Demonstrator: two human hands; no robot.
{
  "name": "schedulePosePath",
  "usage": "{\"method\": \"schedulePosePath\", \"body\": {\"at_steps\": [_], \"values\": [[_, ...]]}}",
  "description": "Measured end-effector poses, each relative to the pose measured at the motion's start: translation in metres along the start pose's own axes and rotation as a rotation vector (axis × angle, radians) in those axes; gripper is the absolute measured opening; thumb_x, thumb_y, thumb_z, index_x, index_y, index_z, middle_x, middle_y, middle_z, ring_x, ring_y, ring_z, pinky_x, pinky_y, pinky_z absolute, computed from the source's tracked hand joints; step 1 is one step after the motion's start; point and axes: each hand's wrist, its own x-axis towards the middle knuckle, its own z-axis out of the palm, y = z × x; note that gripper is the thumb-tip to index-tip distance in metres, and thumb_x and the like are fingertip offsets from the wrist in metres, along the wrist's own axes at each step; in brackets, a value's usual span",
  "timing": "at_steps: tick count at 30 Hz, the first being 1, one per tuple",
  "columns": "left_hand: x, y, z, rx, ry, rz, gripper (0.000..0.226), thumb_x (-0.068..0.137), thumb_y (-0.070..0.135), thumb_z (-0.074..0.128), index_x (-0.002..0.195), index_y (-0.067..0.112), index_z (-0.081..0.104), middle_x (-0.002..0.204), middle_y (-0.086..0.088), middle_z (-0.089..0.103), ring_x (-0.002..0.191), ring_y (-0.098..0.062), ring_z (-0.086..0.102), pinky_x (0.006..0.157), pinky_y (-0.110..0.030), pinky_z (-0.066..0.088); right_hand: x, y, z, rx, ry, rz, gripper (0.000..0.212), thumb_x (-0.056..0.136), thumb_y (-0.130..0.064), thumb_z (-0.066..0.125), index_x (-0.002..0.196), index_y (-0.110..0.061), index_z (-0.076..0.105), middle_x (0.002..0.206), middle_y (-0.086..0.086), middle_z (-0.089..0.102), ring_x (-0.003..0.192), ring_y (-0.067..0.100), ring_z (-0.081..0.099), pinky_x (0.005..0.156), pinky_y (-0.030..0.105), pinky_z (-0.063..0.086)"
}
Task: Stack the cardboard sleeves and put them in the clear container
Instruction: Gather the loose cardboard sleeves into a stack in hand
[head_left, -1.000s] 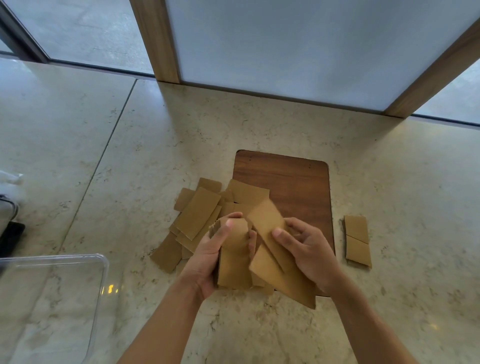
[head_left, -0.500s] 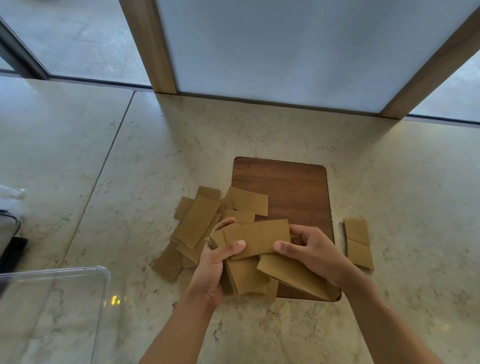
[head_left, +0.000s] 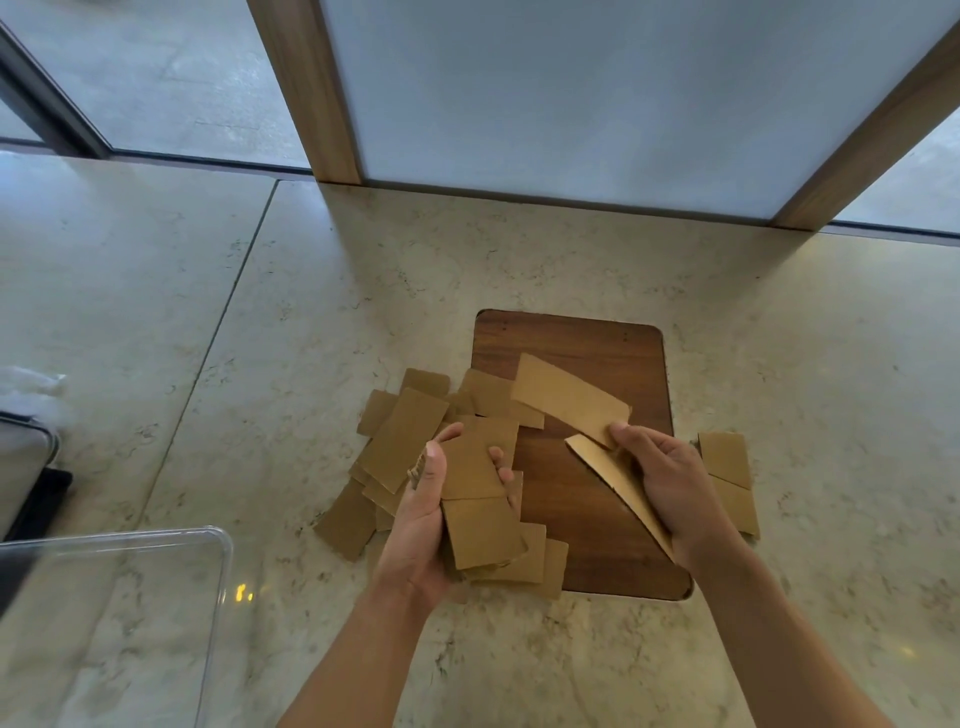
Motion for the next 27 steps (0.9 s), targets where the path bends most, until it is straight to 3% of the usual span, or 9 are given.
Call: {"method": "schedulePosePath", "body": {"at_steps": [3,6,11,14,18,21,23,25,27], "values": [[0.001,0.0,-0.003,0.011,0.004,0.019,0.044,0.096,0.05,0.071,0.134,0.029,0.064,0.121,-0.021,0.07,0.1,-0.032,0.072,0.09,-0.053,0.059,-0.004,0.001,0.006,0.004,0.017,-0.017,0.041,0.098,-0.043,0.066,0.063,-0.023,0.071,0.06,0.003,0.062,0.05,0.013,0.055,0.048,0.025,0.043],[0.003,-0.003,-0.002,0.041,0.015,0.047,0.045,0.093,0.049,0.073,0.132,0.029,0.064,0.118,-0.021,0.071,0.097,-0.031,0.073,0.088,-0.052,0.061,-0.012,0.001,0.014,-0.009,-0.025,-0.052,0.039,0.099,-0.041,0.065,0.064,-0.026,0.075,0.057,-0.002,0.066,0.046,0.008,0.06,0.043,0.018,0.046],[0.009,-0.002,0.007,0.277,0.146,0.128,0.088,0.068,0.047,0.095,0.143,0.02,0.057,0.128,-0.025,0.071,0.11,-0.044,0.07,0.093,-0.062,0.058,-0.023,0.018,0.046,-0.378,-0.063,-0.075,0.038,0.098,-0.053,0.061,0.081,-0.024,0.079,0.072,-0.002,0.074,0.056,0.006,0.064,0.054,0.018,0.049],[0.018,-0.001,0.007,0.293,0.199,0.154,0.058,0.087,0.014,0.075,0.143,0.009,0.057,0.133,-0.029,0.068,0.113,-0.046,0.069,0.099,-0.068,0.053,-0.029,0.022,0.063,-0.457,-0.267,0.026,0.041,0.097,-0.054,0.063,0.075,-0.024,0.078,0.065,-0.009,0.073,0.051,0.001,0.061,0.048,0.014,0.046],[0.022,0.006,0.005,0.085,0.134,0.128,0.072,0.081,0.001,0.055,0.149,0.025,0.051,0.12,-0.02,0.074,0.108,-0.04,0.074,0.083,-0.054,0.062,-0.025,0.017,0.051,-0.41,-0.512,0.065,0.045,0.094,-0.063,0.061,0.08,-0.024,0.079,0.07,0.001,0.074,0.058,0.008,0.062,0.056,0.018,0.048],[0.021,0.014,-0.001,0.014,0.165,0.191,0.061,0.085,0.003,0.064,0.135,0.037,0.064,0.097,-0.013,0.071,0.083,-0.031,0.07,0.079,-0.052,0.062,-0.016,0.021,0.039,-0.373,-0.251,-0.04,0.061,0.09,-0.072,0.052,0.071,-0.017,0.069,0.061,0.003,0.064,0.053,0.012,0.054,0.055,0.025,0.043],[0.018,0.018,-0.005,0.011,0.174,0.151,0.048,0.088,0.016,0.075,0.129,0.042,0.07,0.093,-0.011,0.065,0.075,-0.026,0.064,0.072,-0.046,0.061,-0.006,0.026,0.037,-0.338,-0.025,-0.093,0.061,0.097,-0.063,0.053,0.071,-0.009,0.064,0.057,-0.007,0.056,0.052,0.009,0.049,0.054,0.025,0.038],[0.015,0.017,-0.004,0.068,0.156,0.058,0.054,0.092,0.029,0.078,0.142,0.04,0.061,0.095,-0.014,0.063,0.077,-0.028,0.062,0.07,-0.044,0.059,0.003,0.028,0.039,-0.348,0.054,-0.133,0.048,0.102,-0.05,0.057,0.074,-0.012,0.069,0.056,-0.013,0.059,0.051,0.001,0.05,0.05,0.017,0.038],[0.012,0.012,0.001,0.18,0.096,0.0,0.042,0.094,0.03,0.071,0.136,0.03,0.065,0.102,-0.021,0.067,0.084,-0.035,0.066,0.075,-0.05,0.061,0.007,0.03,0.043,-0.275,0.029,-0.141,0.034,0.103,-0.041,0.059,0.08,-0.02,0.073,0.066,-0.015,0.07,0.056,-0.001,0.06,0.05,0.015,0.045]]}}
